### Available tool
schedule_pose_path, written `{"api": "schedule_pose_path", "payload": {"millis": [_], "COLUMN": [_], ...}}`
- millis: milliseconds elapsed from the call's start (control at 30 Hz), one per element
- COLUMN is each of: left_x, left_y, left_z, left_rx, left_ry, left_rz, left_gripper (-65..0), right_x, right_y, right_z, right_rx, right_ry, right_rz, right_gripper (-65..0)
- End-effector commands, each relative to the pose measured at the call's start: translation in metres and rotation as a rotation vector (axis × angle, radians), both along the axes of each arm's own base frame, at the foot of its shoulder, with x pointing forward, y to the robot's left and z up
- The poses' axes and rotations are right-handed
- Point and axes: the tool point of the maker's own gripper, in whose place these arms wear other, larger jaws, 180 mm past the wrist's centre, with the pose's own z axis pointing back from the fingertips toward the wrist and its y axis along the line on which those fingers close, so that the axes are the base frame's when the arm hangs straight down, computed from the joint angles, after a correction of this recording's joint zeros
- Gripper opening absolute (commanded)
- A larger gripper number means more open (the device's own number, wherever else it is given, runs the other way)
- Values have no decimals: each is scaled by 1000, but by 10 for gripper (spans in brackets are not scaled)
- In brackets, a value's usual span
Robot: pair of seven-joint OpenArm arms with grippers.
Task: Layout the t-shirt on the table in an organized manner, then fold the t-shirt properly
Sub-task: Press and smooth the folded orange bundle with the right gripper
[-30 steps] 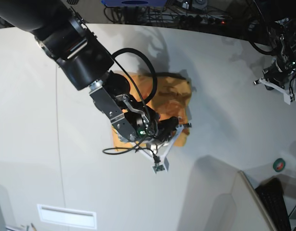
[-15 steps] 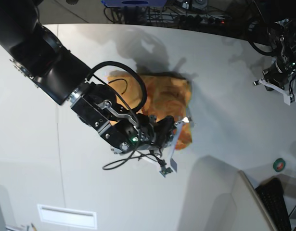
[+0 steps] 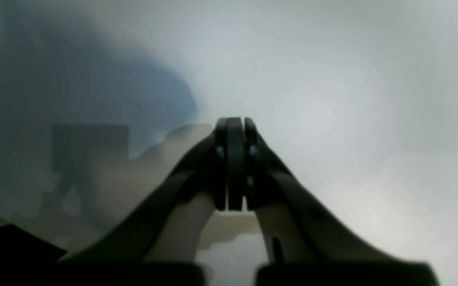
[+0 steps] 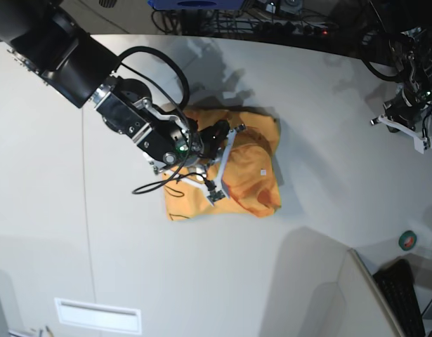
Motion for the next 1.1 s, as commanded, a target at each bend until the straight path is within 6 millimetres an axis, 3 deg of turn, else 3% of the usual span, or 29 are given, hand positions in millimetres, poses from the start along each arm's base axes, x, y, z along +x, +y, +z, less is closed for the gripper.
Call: {"api": "schedule_pose_path", "payload": {"millis": [0, 200, 367, 433, 533, 700, 800, 933, 1067], "left_x": [9, 9, 11, 14, 13, 10, 11, 14, 15], "left_y": [9, 10, 11, 12, 15, 23, 22, 20, 19], "left_z": [14, 14, 15, 18, 19, 23, 22, 23, 23], "left_rx": [31, 31, 33, 42, 45, 60, 59, 56, 56], "left_ry": [-37, -36, -41, -45, -47, -42, -40, -47, -48], "left_rz": [-5, -5, -5, -6, 1, 0, -5, -8, -9], "left_gripper": [-650, -650, -650, -650, -650, -650, -650, -650, -650], "right_x": [7, -35, -73, -76, -59, 14, 50, 82, 93], "right_y": [19, 64, 96, 101, 98, 66, 52, 56, 68], "right_z": [19, 33, 33, 38, 56, 78, 74, 61, 43], "right_rx": [57, 108, 113, 122, 160, 186, 147, 120, 100], "right_ry": [-39, -50, -39, -50, -69, -120, -168, -209, -197], "right_rz": [15, 172, 302, 320, 269, 69, 19, -25, 4], "right_gripper": [-650, -650, -650, -650, -650, -650, -650, -650, -650]}}
